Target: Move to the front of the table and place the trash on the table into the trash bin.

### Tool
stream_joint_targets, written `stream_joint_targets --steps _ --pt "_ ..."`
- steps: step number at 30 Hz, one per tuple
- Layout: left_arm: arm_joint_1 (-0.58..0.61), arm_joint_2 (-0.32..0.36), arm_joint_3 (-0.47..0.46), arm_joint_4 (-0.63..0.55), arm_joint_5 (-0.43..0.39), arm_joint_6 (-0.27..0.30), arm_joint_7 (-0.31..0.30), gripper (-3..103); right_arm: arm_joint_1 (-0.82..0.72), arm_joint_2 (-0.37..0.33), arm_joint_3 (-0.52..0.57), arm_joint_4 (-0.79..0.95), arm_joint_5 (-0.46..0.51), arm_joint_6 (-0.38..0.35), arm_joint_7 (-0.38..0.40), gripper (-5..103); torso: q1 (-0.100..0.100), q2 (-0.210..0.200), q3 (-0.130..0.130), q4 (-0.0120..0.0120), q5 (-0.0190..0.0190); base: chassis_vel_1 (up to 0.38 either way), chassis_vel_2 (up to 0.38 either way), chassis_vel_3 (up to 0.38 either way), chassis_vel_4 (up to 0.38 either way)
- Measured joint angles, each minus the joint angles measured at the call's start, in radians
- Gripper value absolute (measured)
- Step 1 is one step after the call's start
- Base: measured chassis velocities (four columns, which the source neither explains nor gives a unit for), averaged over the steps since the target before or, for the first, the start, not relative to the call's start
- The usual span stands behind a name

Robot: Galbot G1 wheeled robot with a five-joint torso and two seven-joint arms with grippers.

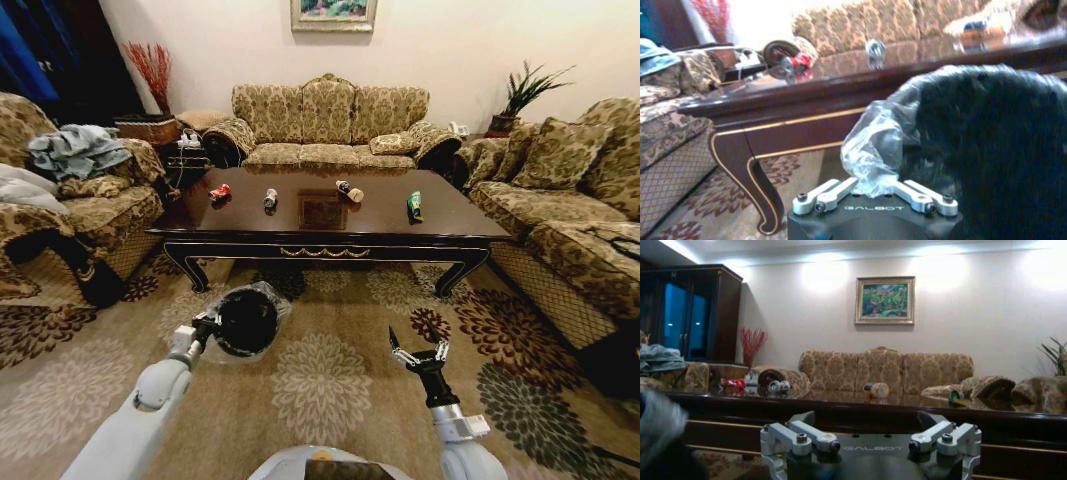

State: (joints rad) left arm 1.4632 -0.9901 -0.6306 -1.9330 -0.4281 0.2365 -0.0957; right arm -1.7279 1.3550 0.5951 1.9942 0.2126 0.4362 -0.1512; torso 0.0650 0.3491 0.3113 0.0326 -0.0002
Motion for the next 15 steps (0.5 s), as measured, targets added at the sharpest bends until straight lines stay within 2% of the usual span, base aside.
stream_joint_targets --steps 3,4,6,7,10,11,13,15 --pt "0.022 0.008 -0.027 -0.03 -0.018 0.015 -0.001 0 0.002 0.0 0.006 0.007 0.01 0.002 0.0 100 0.0 0.0 0.0 -0.0003 0.0001 0.0 0.0 0.0 0.0" --pt "0.037 0.012 -0.05 -0.044 -0.022 0.034 0.009 0 0.007 -0.001 0.009 0.013 0.01 0.004 -0.001 100 0.0 0.0 0.0 -0.0003 0.0002 0.0 0.0 0.0 0.0" --pt "0.077 0.028 -0.102 -0.077 -0.05 0.108 0.047 0 0.022 -0.008 0.011 0.023 0.008 0.01 -0.009 100 0.0 0.0 0.0 0.0004 0.0003 0.0 0.0 0.0 0.0" --pt "0.077 0.028 -0.102 -0.077 -0.05 0.108 0.047 0 0.022 -0.008 0.011 0.023 0.008 0.01 -0.009 100 0.0 0.0 0.0 0.0004 0.0003 0.0 0.0 0.0 0.0" --pt "0.119 0.086 -0.166 -0.12 -0.132 0.27 0.113 0 0.042 -0.022 0.012 0.047 0.003 0.005 -0.02 100 0.0 0.0 0.0 0.0001 -0.0001 0.0 0.0 0.0 0.0" --pt "0.119 0.086 -0.166 -0.12 -0.132 0.27 0.113 0 0.042 -0.022 0.012 0.047 0.003 0.005 -0.02 100 0.0 0.0 0.0 0.0001 -0.0001 0.0 0.0 0.0 0.0" --pt "0.128 0.124 -0.207 -0.138 -0.168 0.339 0.133 0 0.05 -0.028 0.011 0.063 0.004 0.0 -0.024 100 0.0 0.0 0.0 0.0002 0.0002 0.0 0.0 0.0 0.0" --pt "0.131 0.147 -0.248 -0.159 -0.19 0.379 0.153 0 0.05 -0.031 0.011 0.08 0.007 -0.002 -0.026 100 0.0 0.0 0.0 0.0 0.0003 0.0 0.0 0.0 0.0"
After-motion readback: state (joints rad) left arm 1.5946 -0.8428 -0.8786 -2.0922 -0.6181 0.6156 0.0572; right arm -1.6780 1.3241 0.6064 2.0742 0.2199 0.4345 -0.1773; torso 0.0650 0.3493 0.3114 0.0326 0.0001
